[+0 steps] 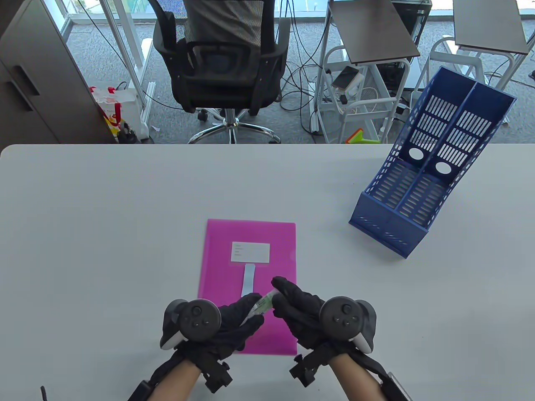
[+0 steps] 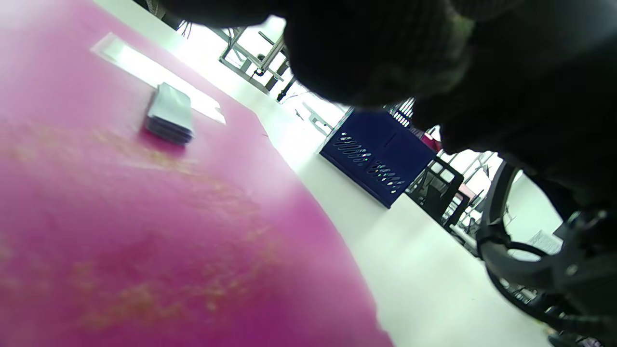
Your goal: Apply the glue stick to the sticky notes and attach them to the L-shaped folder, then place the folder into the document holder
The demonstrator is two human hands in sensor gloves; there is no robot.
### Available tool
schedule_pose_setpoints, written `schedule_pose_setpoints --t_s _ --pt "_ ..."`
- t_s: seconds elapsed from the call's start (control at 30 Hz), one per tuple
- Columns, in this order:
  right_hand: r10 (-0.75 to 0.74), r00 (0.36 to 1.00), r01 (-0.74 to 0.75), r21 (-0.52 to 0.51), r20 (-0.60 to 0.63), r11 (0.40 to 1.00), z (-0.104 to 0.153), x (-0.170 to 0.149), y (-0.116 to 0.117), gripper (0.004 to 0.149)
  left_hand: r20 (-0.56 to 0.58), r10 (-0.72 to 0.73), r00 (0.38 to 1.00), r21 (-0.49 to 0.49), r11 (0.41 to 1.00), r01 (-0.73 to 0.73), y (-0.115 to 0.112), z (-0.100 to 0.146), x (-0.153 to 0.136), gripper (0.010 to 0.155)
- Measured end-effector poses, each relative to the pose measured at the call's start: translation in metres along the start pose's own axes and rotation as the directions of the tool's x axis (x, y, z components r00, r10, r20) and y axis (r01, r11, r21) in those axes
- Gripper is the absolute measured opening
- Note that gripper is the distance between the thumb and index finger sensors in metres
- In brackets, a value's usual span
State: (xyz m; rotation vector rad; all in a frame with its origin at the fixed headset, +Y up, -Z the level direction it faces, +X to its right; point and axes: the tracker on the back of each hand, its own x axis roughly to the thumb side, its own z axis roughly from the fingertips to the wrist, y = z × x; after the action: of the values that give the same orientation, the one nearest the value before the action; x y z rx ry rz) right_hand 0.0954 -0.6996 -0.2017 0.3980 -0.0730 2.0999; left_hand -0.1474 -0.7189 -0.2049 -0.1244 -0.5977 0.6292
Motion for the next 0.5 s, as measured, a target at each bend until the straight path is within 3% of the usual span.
schedule_pose_setpoints --t_s 0.13,0.27,0.37,0.43,0.5 --pt "-0.073 0.994 0.082 0.108 -0.083 0.991 -0.003 -0.017 0.000 0.056 0.049 -0.194 0.980 0.031 0.981 0.193 0.005 0.002 0.014 0.057" --pt "-0.154 0.976 0.186 0.227 -0.152 0.956 -0.001 -0.018 0.011 0.067 0.067 -0.210 0.975 0.049 0.977 0.207 0.002 0.003 0.022 0.057" --pt "-0.059 0.988 0.088 0.203 -0.144 0.975 -0.002 -0.015 0.007 0.069 0.031 -0.279 0.960 0.097 0.957 0.274 0.006 0.006 0.020 0.056" --pt "0.028 0.990 -0.008 0.150 -0.136 0.989 -0.002 -0.016 0.000 0.067 -0.015 -0.244 0.970 0.144 0.959 0.243 0.011 0.008 0.013 0.057" --pt "0.038 0.992 -0.015 0.185 -0.118 0.983 -0.003 -0.017 -0.004 0.065 -0.040 -0.177 0.983 0.151 0.972 0.181 0.013 0.008 0.006 0.057"
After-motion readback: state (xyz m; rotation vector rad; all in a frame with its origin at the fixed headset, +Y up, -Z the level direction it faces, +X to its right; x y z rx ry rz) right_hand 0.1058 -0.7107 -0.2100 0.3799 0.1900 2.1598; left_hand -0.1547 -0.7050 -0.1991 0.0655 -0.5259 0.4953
